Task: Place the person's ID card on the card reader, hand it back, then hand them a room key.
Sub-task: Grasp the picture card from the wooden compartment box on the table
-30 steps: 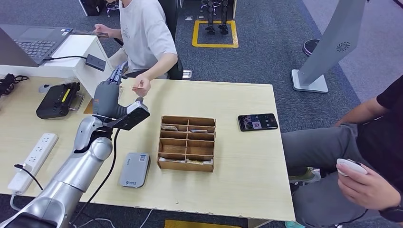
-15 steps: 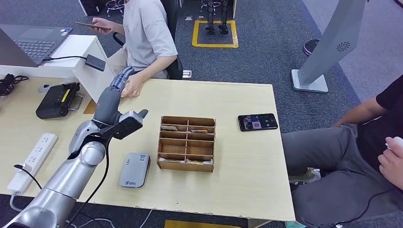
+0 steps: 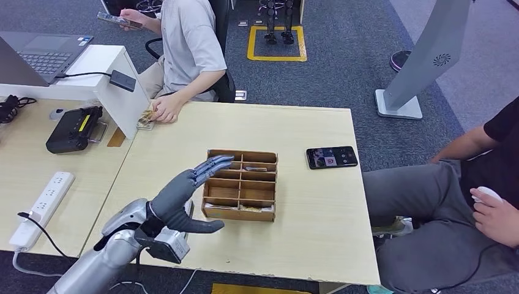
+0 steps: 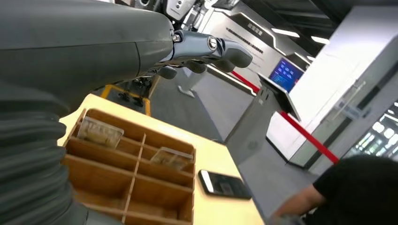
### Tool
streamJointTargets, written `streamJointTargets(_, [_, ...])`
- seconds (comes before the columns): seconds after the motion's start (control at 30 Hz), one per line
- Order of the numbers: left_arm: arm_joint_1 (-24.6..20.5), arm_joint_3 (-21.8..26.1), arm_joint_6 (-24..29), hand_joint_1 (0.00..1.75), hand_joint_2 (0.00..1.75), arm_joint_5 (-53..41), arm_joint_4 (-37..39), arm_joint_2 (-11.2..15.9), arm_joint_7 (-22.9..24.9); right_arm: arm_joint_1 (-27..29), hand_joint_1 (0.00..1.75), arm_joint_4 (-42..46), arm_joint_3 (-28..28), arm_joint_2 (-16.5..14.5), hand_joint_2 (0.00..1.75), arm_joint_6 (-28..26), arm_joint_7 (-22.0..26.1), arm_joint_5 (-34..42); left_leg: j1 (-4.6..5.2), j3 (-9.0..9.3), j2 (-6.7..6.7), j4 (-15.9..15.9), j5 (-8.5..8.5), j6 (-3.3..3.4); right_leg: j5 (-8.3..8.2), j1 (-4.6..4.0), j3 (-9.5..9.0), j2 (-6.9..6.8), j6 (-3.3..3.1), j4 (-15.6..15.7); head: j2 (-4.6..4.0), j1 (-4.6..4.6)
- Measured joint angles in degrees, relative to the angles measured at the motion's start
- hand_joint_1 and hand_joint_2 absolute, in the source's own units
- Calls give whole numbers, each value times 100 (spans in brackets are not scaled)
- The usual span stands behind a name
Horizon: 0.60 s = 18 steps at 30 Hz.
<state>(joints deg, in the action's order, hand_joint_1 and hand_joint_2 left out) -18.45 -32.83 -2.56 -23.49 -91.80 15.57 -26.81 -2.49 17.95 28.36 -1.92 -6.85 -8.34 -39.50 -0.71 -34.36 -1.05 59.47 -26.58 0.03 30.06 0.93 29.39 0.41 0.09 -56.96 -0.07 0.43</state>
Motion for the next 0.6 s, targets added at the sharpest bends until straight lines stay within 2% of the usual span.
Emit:
streamJointTargets(0.2, [347, -416, 564, 0, 175, -890, -96, 194, 177, -41, 0, -17, 80, 8, 175, 64, -10, 56, -1, 0, -1, -2, 1, 0, 0, -1, 1, -2, 0, -1, -1, 1])
streamJointTargets(0.37, [460, -708, 1270, 0, 175, -2000, -14, 225, 664, -52, 0, -25, 131, 8, 175, 52, -56, 140, -1, 0, -1, -1, 1, 0, 0, 0, -1, -2, 0, -1, -1, 1])
streamJointTargets(0.47, [484, -893, 1622, 0, 175, -2773, 101, 203, 1165, -54, 0, -27, 145, 8, 175, 49, -62, 182, 0, 0, -2, -1, 1, 0, 0, 0, 0, -2, 0, 0, -1, 1])
streamJointTargets(0.6, [474, -1077, 1792, 0, 175, -3248, 285, 162, 1486, -56, 0, -27, 156, 8, 175, 49, -74, 196, 0, 0, -1, 0, 1, 0, 0, 0, 1, -2, 0, 0, -1, 1])
